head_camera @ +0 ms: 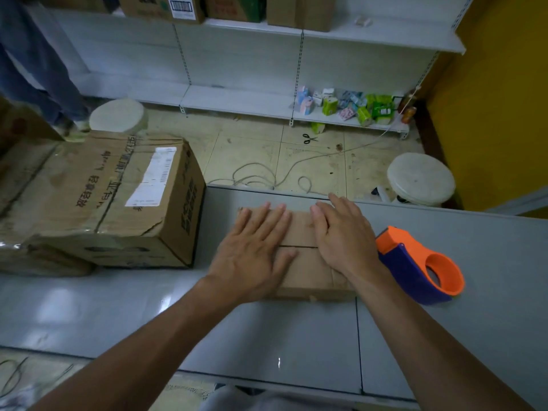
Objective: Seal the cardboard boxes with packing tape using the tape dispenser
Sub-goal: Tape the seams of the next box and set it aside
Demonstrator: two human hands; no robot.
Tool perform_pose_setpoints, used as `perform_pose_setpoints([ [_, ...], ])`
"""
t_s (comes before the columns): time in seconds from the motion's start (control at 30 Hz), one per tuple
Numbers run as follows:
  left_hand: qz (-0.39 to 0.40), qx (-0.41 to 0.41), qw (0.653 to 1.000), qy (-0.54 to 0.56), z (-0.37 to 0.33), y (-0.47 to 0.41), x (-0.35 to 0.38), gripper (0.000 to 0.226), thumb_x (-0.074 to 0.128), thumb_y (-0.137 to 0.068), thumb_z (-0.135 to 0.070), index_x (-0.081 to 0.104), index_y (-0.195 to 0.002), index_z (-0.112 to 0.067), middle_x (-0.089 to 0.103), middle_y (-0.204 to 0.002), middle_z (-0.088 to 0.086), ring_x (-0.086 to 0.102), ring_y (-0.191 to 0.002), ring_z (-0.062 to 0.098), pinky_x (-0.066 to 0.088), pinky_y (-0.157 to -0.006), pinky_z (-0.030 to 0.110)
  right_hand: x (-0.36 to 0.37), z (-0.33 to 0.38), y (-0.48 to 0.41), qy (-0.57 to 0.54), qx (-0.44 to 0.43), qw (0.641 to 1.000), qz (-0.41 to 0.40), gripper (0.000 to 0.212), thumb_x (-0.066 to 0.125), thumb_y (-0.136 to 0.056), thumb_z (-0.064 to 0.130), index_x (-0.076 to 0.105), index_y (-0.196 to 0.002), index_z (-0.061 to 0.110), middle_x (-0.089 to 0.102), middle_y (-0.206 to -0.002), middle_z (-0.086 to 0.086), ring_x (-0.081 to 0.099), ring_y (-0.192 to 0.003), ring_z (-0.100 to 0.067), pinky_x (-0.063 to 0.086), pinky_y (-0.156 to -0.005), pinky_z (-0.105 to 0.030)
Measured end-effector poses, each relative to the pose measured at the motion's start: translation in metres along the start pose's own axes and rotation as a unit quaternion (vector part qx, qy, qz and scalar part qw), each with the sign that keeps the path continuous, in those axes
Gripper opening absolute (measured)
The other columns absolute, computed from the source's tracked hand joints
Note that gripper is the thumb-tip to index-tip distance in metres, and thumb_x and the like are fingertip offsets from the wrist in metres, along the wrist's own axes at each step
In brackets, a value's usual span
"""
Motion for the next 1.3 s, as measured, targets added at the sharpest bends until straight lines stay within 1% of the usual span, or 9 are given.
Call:
perform_pose_setpoints([
  [0.1,-0.023,-0.097,0.992,0.075,0.018,0.009,-0.001,0.083,0.001,-0.088,-0.069,-0.013,-0.153,-0.02,-0.023,-0.157,-0.008,-0.023,-0.146,0.01,-0.011,-0.12,0.032,-0.003,0.001,0.002,-0.015,0.002,1.0,-0.017,0.054,0.018,-0.102,0.048,0.047,-0.14,0.025,0.029,-0.157,0.001,0.017,-0.146,-0.019,0.018,-0.116,-0.042],
  [0.23,-0.076,-0.161,0.929,0.324,0.018,0.012,-0.002,0.09,0.047,-0.096,-0.054,-0.015,-0.154,-0.022,-0.025,-0.156,-0.015,-0.016,-0.144,-0.002,0.005,-0.119,0.025,-0.004,0.011,0.009,0.034,-0.054,0.998,-0.018,0.075,0.013,-0.089,0.07,0.037,-0.146,0.027,0.022,-0.159,0.005,0.01,-0.147,-0.015,0.011,-0.119,-0.04],
  [0.4,-0.052,-0.27,0.796,0.54,0.028,0.014,0.006,0.085,0.056,-0.096,-0.04,-0.004,-0.155,-0.032,0.031,-0.156,-0.003,0.036,-0.138,0.016,0.03,-0.112,0.031,0.002,0.016,0.007,0.082,-0.086,0.992,0.053,0.104,0.026,-0.068,0.092,0.013,-0.153,0.033,0.005,-0.162,0.009,-0.003,-0.148,-0.012,0.001,-0.12,-0.044],
  [0.6,-0.019,-0.284,0.733,0.618,0.034,0.015,0.014,0.073,0.054,-0.096,-0.045,0.008,-0.153,-0.045,0.042,-0.132,-0.011,0.047,-0.122,0.017,0.037,-0.109,0.038,-0.008,-0.003,0.01,-0.058,-0.149,0.986,0.047,0.085,0.057,-0.08,0.067,0.027,-0.15,0.029,0.008,-0.161,0.01,-0.002,-0.147,-0.005,0.003,-0.122,-0.043],
  [0.7,-0.001,-0.291,0.717,0.634,0.036,0.016,0.018,0.071,0.052,-0.096,-0.049,0.01,-0.153,-0.045,0.042,-0.131,-0.01,0.047,-0.124,0.02,0.036,-0.111,0.041,-0.008,-0.02,0.019,-0.232,-0.049,0.97,0.047,0.087,0.071,-0.082,0.042,0.019,-0.151,0.033,-0.001,-0.16,0.016,-0.001,-0.145,0.001,0.008,-0.115,-0.026],
  [0.83,0.007,-0.295,0.711,0.638,0.04,0.016,0.026,0.068,0.044,-0.092,-0.065,0.018,-0.152,-0.046,0.045,-0.138,-0.007,0.046,-0.127,0.021,0.034,-0.113,0.044,-0.002,-0.029,0.024,-0.399,0.069,0.913,0.048,0.068,0.057,-0.095,0.031,0.017,-0.151,0.038,0.014,-0.159,0.014,0.014,-0.144,-0.005,0.018,-0.107,-0.023],
  [0.93,0.025,-0.307,0.688,0.657,0.044,0.015,0.034,0.094,0.04,-0.068,-0.088,0.028,-0.15,-0.044,0.049,-0.143,0.004,0.05,-0.126,0.027,0.036,-0.111,0.05,-0.002,-0.03,0.024,-0.436,0.086,0.896,0.027,0.049,0.045,-0.101,0.031,0.03,-0.148,0.035,0.035,-0.152,0.014,0.029,-0.139,-0.006,0.026,-0.103,-0.02],
  [1.07,0.037,-0.283,0.729,0.622,0.043,0.014,0.022,0.075,0.031,-0.088,-0.078,0.02,-0.153,-0.042,0.037,-0.154,0.005,0.037,-0.138,0.029,0.027,-0.116,0.051,-0.006,-0.023,0.028,-0.422,0.124,0.898,-0.036,0.033,0.046,-0.101,0.029,0.052,-0.133,0.031,0.051,-0.127,0.011,0.044,-0.119,-0.008,0.036,-0.089,-0.02],
  [1.3,-0.06,-0.145,0.961,0.227,0.043,0.001,-0.024,0.073,0.032,-0.102,-0.052,0.003,-0.157,-0.014,0.003,-0.165,0.004,0.006,-0.151,0.021,0.012,-0.122,0.041,0.0,-0.013,0.053,-0.372,0.206,0.897,-0.121,0.025,0.044,-0.099,0.032,0.056,-0.12,0.025,0.055,-0.111,0.007,0.053,-0.11,-0.018,0.041,-0.084,-0.032],
])
Point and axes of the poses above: each hand's wrist, its own y-axis away from the middle knuckle, its own x-axis out of the palm, z = x × y, the point moved 4 cm from there along -y, towards the middle knuckle
